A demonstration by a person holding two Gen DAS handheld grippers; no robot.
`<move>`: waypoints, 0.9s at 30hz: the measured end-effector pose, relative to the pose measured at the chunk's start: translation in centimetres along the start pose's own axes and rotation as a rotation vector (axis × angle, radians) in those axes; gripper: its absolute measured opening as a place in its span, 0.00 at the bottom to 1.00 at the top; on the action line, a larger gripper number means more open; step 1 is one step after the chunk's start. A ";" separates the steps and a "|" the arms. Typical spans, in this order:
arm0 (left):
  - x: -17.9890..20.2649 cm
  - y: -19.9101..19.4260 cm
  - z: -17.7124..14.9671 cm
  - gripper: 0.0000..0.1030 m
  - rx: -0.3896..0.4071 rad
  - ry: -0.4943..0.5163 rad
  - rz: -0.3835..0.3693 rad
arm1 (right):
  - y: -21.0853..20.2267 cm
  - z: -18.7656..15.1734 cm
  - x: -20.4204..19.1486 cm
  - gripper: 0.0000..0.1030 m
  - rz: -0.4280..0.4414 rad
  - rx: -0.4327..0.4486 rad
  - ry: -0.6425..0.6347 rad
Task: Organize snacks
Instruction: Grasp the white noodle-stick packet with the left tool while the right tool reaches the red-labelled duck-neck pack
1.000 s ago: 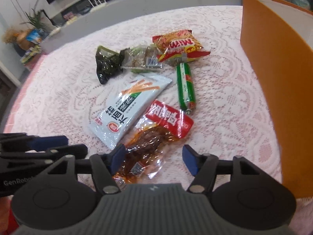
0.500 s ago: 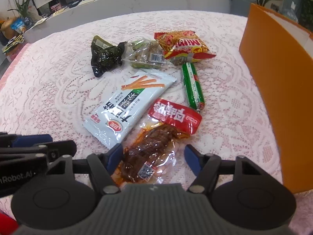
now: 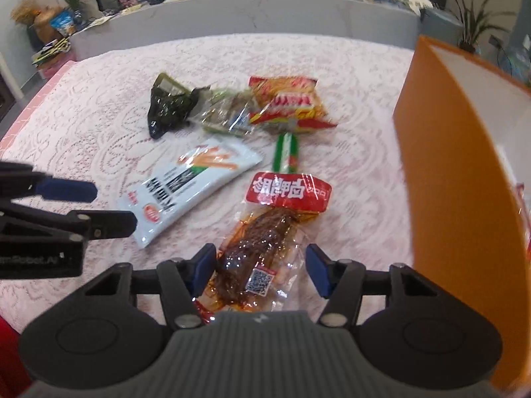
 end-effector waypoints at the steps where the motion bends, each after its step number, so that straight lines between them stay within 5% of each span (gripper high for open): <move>1: 0.3 0.5 0.3 0.74 -0.006 0.030 0.004 | 0.2 0.1 0.2 0.56 0.004 -0.001 -0.003; 7: 0.9 2.5 1.5 0.74 -0.005 0.142 0.023 | 1.0 -0.1 0.6 0.57 0.014 0.001 0.006; 18: -0.1 5.1 0.7 0.77 -0.019 0.067 -0.029 | 1.5 -0.3 0.7 0.57 0.013 0.004 0.029; 27: 0.4 4.8 0.5 0.56 0.008 0.069 -0.019 | 1.5 -0.4 0.5 0.57 0.005 0.015 0.012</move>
Point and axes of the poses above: each gripper's, at about its wrist camera, not at the fingertips, and y roughly the way its jaws point, x to its right, z to its top, the point moved 8 cm from there along y, roughly the way its jaws point, and after that the axes turned 10 degrees about y, right-handed, at the moved point
